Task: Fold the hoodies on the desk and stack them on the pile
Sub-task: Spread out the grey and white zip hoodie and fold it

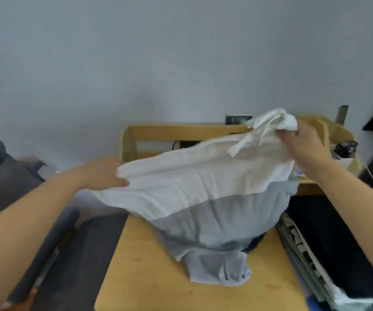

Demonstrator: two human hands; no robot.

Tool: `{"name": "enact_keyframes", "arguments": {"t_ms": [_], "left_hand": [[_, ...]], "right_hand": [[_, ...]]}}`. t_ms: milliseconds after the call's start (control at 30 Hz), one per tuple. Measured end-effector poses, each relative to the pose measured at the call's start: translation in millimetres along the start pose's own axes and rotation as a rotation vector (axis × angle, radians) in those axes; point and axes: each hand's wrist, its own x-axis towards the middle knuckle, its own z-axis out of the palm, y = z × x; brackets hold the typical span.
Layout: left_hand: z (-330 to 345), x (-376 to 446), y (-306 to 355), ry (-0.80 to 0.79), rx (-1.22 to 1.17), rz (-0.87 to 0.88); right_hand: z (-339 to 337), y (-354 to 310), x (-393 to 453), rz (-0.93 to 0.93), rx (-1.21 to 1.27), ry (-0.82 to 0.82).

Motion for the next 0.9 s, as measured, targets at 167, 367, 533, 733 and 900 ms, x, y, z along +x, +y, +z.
{"name": "enact_keyframes", "arguments": {"t_ms": [167, 367, 533, 733, 900], "left_hand": [[180.2, -53.3, -31.0, -0.475, -0.013, -0.064], [301.5, -123.5, -12.2, -0.375, 0.108, -0.288], [294.8, -105.0, -10.2, -0.225, -1.146, -0.900], [111.0, -11.1, 26.0, 0.257, -1.920, -0.545], [-66.9, 30.5, 44.4, 0.666, -1.945, -0.107]], "right_hand": [[0.4, 151.0, -108.2, 0.297, -0.484, -0.664], [-6.0, 256.7, -209.5, 0.588, -0.825, -0.975], [1.9, 240.6, -194.1, 0.522, -1.117, -1.161], [-11.1, 84.9, -54.0, 0.269, -0.750, -0.058], [-39.7, -62.1, 16.5, 0.056, -0.036, 0.315]]}}
